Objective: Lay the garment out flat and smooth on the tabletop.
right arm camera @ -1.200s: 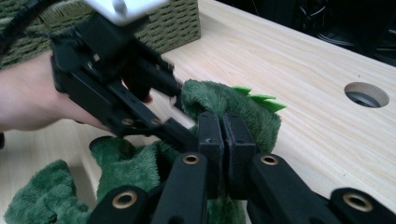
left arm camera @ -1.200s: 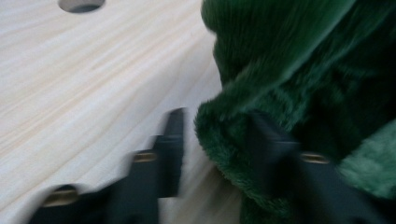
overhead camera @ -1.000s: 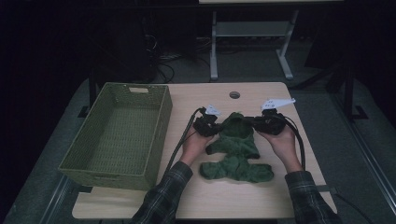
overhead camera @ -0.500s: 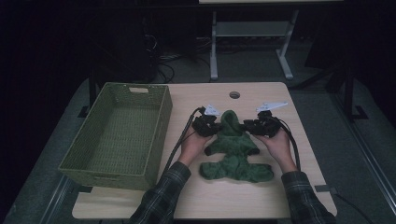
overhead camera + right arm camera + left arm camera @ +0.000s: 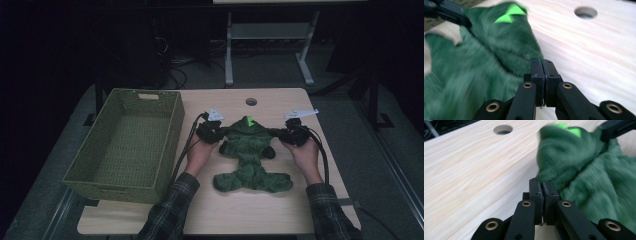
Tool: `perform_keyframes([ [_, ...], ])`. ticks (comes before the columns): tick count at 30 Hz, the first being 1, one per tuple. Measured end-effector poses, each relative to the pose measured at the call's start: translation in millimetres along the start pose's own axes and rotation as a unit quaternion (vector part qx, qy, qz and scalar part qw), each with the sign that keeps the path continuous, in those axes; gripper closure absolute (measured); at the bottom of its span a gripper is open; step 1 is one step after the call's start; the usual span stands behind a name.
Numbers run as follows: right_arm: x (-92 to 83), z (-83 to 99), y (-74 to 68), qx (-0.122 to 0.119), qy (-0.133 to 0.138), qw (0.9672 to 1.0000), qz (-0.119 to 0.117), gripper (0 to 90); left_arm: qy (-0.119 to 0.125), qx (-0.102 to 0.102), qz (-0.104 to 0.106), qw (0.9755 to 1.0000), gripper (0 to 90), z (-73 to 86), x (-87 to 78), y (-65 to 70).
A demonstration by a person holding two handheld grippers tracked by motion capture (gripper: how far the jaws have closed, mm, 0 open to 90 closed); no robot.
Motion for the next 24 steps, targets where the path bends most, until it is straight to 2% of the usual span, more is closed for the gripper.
perform_keyframes([
  [1,2.0,3.5,2.7,0.002,-0.002,1.0,0.0,88.7,-0.004,-0.002,0.0,1.0,87.6,2.9,4.5,1.0],
  [2,5.1,6.6,4.0,0.008,-0.008,0.9999,0.002,88.8,-0.006,0.006,-0.003,1.0,87.6,5.1,8.9,1.8],
  [5,15.1,13.6,8.3,0.005,-0.024,0.9995,0.02,88.9,-0.01,0.025,-0.014,0.9995,87.4,9.5,19.1,5.1],
  [9,20.8,18.1,14.2,0.006,-0.033,0.999,0.03,88.9,-0.02,0.047,-0.014,0.9986,87.2,12.7,28.4,6.4],
  [14,25.4,21.3,14.7,-0.002,-0.046,0.998,0.042,88.9,-0.029,0.051,-0.013,0.9982,86.6,13.5,35.2,6.0],
  [16,25.3,21.0,14.7,0.001,-0.047,0.9981,0.041,88.8,-0.029,0.049,-0.015,0.9983,85.5,13.3,35.9,5.7],
  [18,25.3,20.2,14.3,-0.002,-0.048,0.998,0.041,85.7,-0.031,0.037,-0.014,0.9987,79.2,11.5,33.8,3.6],
  [20,22.4,18.2,12.6,0.003,-0.033,0.9988,0.036,76.0,-0.022,0.024,-0.009,0.9994,73.6,8.1,28.1,0.4],
  [22,16.4,13.9,9.1,0.005,-0.017,0.9992,0.035,71.7,-0.014,0.015,-0.009,0.9997,69.7,3.8,20.8,-2.7],
  [24,8.8,9.1,5.5,-0.003,-0.002,0.9993,0.038,69.2,-0.011,0.012,-0.008,0.9998,66.4,0.1,12.6,-6.1],
])
Point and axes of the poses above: each handheld gripper's, and its own axes: x roughly forward along the jaws, z roughly out of its underside, y roughly to its right, the point moved 1 cm from there along x, roughly forward along the jaws, and after that the axes turned 15 degrees about -z, right-handed, at the moved point
